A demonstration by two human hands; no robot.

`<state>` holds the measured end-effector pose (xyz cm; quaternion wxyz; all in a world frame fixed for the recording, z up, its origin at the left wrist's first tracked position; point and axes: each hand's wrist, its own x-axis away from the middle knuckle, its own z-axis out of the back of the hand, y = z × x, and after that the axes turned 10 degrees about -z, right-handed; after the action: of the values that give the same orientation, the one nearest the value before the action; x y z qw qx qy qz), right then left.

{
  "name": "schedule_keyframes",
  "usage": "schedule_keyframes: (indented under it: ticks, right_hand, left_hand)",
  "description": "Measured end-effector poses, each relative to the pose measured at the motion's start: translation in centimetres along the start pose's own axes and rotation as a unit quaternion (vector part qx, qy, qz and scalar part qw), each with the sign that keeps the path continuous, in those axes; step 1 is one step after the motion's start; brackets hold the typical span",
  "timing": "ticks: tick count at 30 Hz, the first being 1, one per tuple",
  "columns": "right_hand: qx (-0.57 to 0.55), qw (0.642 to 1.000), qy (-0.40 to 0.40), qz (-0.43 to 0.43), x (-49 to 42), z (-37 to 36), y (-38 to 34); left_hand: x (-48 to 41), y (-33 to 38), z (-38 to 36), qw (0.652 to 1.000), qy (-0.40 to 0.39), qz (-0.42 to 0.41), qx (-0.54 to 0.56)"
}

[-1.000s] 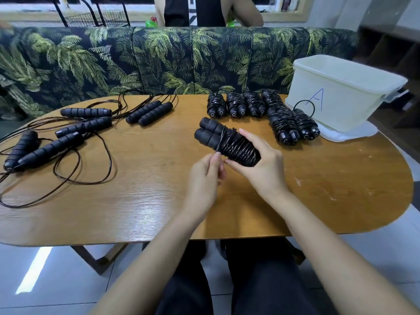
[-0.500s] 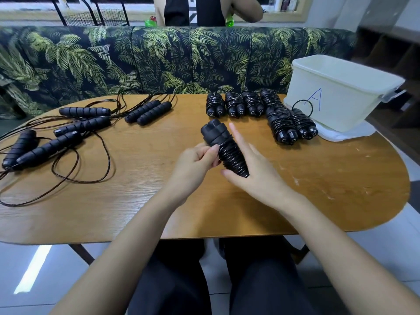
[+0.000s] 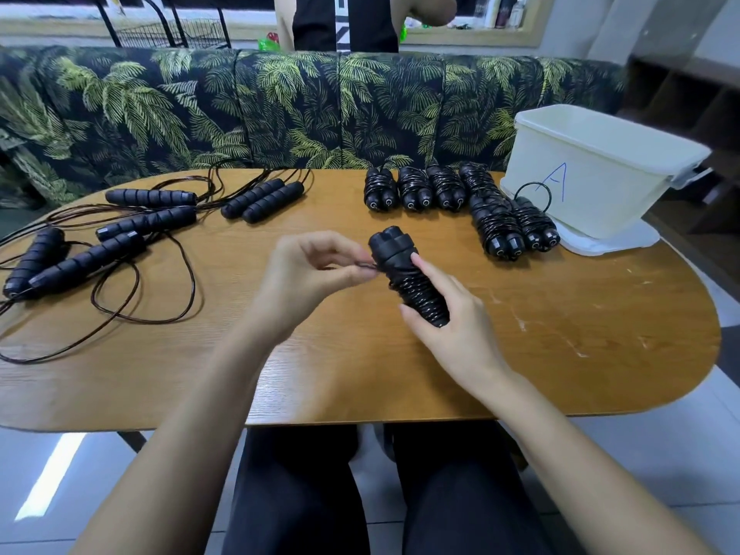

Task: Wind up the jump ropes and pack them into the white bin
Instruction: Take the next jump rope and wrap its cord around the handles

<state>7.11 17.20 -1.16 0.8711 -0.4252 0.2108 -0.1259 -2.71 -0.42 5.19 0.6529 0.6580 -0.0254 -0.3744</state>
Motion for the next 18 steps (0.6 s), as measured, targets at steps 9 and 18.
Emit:
schedule_keyframes:
  ticks: [9,18]
  right_hand:
    - [0.039,0.999,0.022,0.02,0.4,0.3,0.3]
    - [0.034,0.993,0.047,0.1,1.3,0.4,0.5]
  left_hand:
    - [0.5,-0.1,-0.9,0.999,0.045,0.001,0.007]
    - [-0.2,-1.1,-0.7,0.967,0.124,0.165,0.148]
